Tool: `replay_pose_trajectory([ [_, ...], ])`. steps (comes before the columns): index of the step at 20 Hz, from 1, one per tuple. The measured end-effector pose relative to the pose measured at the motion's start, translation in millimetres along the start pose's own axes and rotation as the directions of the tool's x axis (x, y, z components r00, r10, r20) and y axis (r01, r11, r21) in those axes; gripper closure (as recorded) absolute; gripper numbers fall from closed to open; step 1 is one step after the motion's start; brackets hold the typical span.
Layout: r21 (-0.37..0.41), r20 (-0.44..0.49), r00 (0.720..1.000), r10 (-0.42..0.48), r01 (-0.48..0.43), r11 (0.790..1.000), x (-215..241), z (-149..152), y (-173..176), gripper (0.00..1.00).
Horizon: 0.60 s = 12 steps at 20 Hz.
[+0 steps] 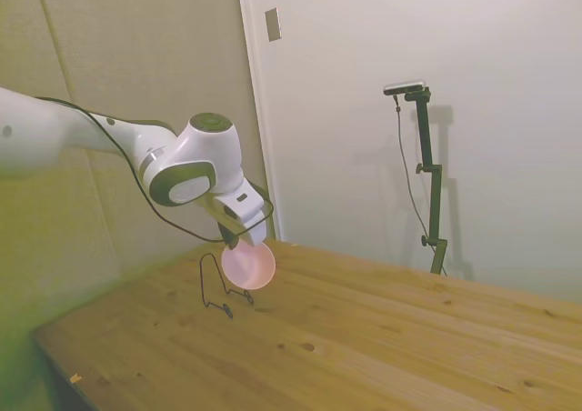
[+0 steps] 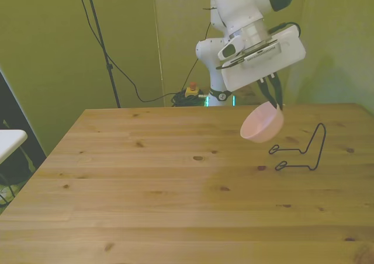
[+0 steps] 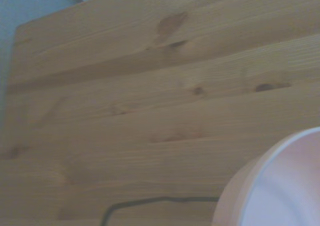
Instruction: Load the bowl
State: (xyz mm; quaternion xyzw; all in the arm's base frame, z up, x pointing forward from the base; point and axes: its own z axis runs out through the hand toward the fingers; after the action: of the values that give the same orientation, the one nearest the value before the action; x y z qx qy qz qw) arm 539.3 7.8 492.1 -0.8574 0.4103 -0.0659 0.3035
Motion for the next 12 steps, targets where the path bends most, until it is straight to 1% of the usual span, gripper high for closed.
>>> replay_pose_trajectory([
  [1, 0.042, 0.036, 0.999, 0.004, -0.005, 0.999, -5.5, 6.5, -3.2, 1.00],
  [2, 0.086, 0.075, 0.997, 0.001, -0.008, 0.996, -13.2, 19.6, -8.1, 1.00],
  [5, 0.108, 0.096, 0.995, -0.016, 0.005, 0.994, -12.0, 25.9, -6.0, 1.00],
  [8, 0.132, 0.125, 0.992, -0.033, 0.016, 0.991, -8.1, 39.6, -1.2, 1.00],
  [12, 0.164, 0.189, 0.980, -0.062, 0.031, 0.986, -8.7, 50.9, -1.0, 1.00],
])
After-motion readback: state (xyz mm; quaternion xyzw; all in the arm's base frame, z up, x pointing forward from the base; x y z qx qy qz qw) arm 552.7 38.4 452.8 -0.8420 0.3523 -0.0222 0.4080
